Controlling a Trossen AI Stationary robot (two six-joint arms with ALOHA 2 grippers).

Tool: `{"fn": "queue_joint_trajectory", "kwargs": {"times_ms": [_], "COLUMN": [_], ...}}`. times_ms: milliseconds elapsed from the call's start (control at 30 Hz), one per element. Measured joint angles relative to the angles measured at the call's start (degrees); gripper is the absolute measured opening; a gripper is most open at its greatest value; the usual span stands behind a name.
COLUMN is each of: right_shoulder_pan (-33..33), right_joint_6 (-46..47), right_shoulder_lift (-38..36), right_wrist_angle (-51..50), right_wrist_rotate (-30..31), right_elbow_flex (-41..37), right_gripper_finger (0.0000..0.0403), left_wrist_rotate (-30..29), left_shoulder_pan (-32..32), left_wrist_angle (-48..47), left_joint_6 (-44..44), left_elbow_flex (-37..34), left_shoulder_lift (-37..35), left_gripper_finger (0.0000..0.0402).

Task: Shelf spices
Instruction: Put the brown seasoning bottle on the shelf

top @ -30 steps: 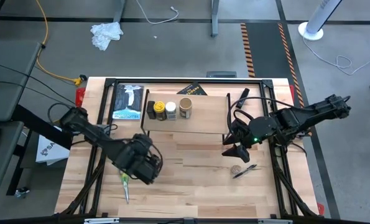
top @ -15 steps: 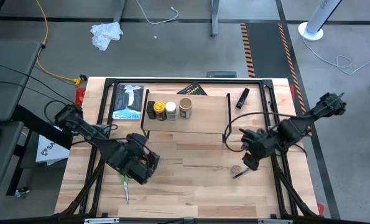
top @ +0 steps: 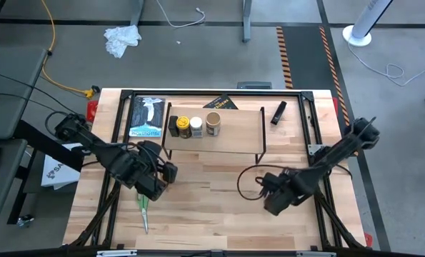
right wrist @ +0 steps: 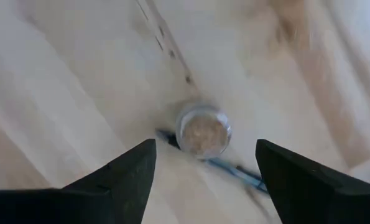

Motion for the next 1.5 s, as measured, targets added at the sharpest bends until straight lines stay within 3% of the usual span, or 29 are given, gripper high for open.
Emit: {"fn": "queue_joint_trajectory", "kwargs": {"times_ms": [100,333,800,933,1167,1333,1500], "right_shoulder_pan": [-0.25,-0.25,-2.91,-3.35,-3.63,-3.54,-3.45], "right_joint_6": [3.92,12.0,16.37,16.35,15.76,11.89,5.97], "right_shoulder_lift": [3.18,5.73,11.94,12.28,12.08,10.74,5.97], "right_wrist_angle": [0.0,1.5,3.0,3.01,2.65,-0.67,-11.97], "right_wrist_rotate": [-2.88,-1.25,-4.02,-5.31,-6.1,-9.48,-8.48], "right_elbow_flex": [0.0,-0.02,-0.02,-0.02,0.09,1.29,9.02], "right_gripper_finger": [0.028,0.0289,0.0288,0.0259,0.0161,0.0161,0.0161], "left_wrist_rotate": [0.28,1.35,1.95,1.93,1.58,1.31,1.32], "left_shoulder_pan": [0.04,0.33,0.72,0.72,0.72,0.72,0.72], "left_wrist_angle": [0.28,1.39,3.47,3.48,3.48,3.26,3.15], "left_joint_6": [0.35,2.48,3.1,3.53,5.31,5.44,6.61], "left_elbow_flex": [0.0,0.0,-0.02,-0.02,-0.02,-0.04,-0.04], "left_shoulder_lift": [-0.04,-0.07,-0.07,-0.07,-0.07,-0.07,-0.28], "left_gripper_finger": [0.0337,0.0337,0.0337,0.0337,0.0337,0.0337,0.0337]}}
